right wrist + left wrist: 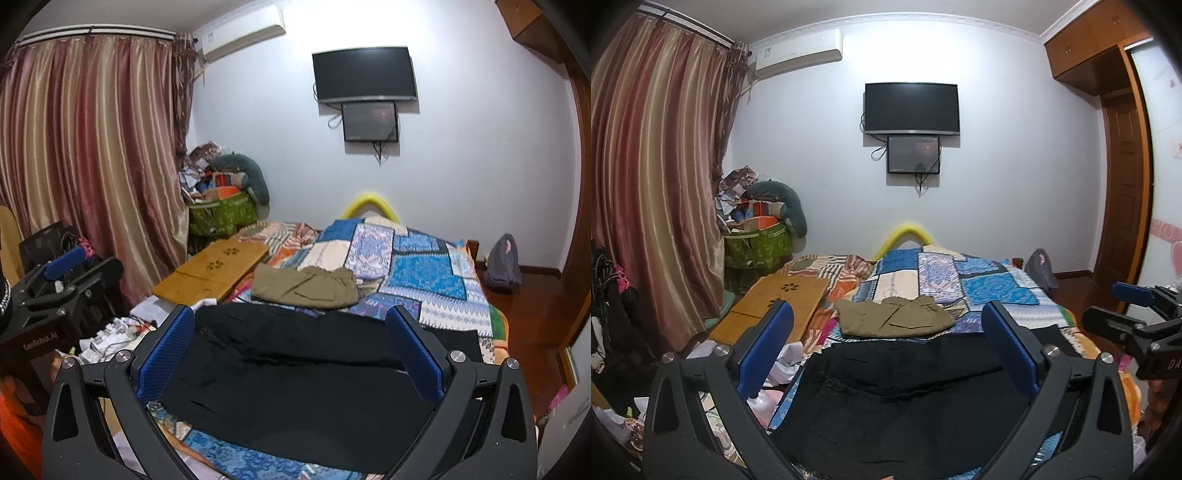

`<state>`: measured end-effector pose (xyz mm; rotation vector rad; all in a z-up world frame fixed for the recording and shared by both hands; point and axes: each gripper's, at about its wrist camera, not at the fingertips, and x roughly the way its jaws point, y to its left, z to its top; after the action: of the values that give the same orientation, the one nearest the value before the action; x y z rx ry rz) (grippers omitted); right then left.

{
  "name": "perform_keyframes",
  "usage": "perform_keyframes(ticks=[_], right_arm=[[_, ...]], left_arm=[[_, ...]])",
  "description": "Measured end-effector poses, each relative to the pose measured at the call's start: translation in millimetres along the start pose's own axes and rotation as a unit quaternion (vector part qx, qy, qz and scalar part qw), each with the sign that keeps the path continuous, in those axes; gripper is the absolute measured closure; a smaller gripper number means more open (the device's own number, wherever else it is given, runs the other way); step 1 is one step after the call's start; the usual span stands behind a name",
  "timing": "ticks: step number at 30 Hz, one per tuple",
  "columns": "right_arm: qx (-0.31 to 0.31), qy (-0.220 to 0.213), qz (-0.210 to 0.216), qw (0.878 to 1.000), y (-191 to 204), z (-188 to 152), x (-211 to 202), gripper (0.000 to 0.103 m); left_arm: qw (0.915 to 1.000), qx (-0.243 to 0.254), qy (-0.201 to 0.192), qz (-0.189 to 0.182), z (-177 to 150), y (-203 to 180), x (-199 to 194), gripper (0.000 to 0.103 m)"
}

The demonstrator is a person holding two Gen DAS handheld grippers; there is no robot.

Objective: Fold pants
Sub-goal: 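Lower both grippers onto the black pants waistband and close them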

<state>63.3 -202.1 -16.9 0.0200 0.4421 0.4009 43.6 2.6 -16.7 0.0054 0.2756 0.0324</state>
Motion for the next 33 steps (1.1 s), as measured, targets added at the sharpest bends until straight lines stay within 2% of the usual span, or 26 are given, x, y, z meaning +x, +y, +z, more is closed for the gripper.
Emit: perform_keyframes(ticks=[5,8,11,17,21,24,30,32,33], right_arm=[[-0.011,0.017,-0.046,0.999,-22.6,-2.4,26.0,0.000],[-0.021,0.028,-0.066,0.997,-38.7,-0.1,44.8,0.000],[-0.035,0.045,-0.092,0.994,-56.2,0.5,67.6,0.000],[-0.051,0.085,-0.115,0.988,-87.2,-0.1,110.0,0.001],[-0.076,0.108,-0.128,0.983,-103.5,-7.8,136.0,0.001],[-0.081,0.135,-0.129,0.979,-116.6,-15.2,158.7,0.001],[-0.065,0.189,-0.102,0.974,-143.2,-27.3,207.4,0.001],[-0.064,0.207,-0.090,0.972,-150.8,-30.5,222.1,0.002],[-0.066,0.214,-0.085,0.971,-153.1,-32.7,230.8,0.002]], left_arm=[[0.9996,0.004,0.026,0.009,-5.1,9.1,48.8,0.000],[0.9985,0.021,0.051,0.005,-8.3,13.4,83.5,0.000],[0.9963,0.041,0.073,0.020,-9.6,20.5,120.7,0.000],[0.9892,0.033,0.141,0.018,-20.7,48.8,200.0,0.000],[0.9775,0.003,0.209,0.026,-35.0,77.8,260.9,0.000],[0.9688,-0.007,0.245,0.038,-49.0,95.0,297.7,0.000],[0.9492,-0.032,0.308,0.059,-86.3,132.1,372.9,0.000],[0.9431,-0.038,0.326,0.055,-97.6,136.5,389.1,0.005],[0.9369,-0.045,0.343,0.049,-105.6,141.7,400.1,0.010]])
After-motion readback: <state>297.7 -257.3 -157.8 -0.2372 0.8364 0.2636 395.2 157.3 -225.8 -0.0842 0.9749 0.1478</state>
